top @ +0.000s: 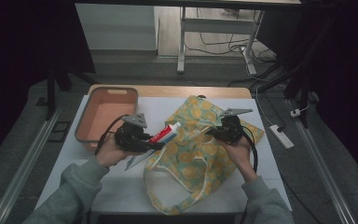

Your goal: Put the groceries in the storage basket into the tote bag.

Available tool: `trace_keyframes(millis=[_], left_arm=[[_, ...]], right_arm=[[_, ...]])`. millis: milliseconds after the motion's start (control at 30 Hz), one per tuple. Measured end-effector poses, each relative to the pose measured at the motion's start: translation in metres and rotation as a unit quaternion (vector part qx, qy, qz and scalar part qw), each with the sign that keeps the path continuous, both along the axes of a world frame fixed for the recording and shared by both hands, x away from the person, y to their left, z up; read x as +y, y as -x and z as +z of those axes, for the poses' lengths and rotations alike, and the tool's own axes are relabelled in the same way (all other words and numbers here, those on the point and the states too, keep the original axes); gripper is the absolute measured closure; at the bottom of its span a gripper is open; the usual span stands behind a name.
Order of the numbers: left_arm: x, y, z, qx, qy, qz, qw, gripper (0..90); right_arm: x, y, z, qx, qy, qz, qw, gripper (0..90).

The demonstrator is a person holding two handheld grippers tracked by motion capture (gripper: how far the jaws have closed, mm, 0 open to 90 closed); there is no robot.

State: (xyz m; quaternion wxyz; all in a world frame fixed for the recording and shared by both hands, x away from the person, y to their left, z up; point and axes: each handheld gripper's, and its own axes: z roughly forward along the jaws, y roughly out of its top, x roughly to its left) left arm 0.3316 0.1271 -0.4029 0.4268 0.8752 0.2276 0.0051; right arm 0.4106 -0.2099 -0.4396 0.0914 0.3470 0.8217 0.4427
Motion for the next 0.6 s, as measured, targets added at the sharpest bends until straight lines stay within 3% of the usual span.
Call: trace_keyframes(millis=[267, 600], left_arm=[[-0.026, 0.002, -0.016, 0.011, -0.032, -0.018, 0.9993, 73.5], [-0.043, 0.001, -0.043, 0.031, -0.094, -0.026, 0.9947, 73.4]], right_arm=[[-0.005, 0.001, 0.006, -0.008, -0.023, -0.009, 0.9997, 88.4], [-0.007, 0.004, 0.011, -0.015, -0.041, -0.011, 0.999, 88.3]])
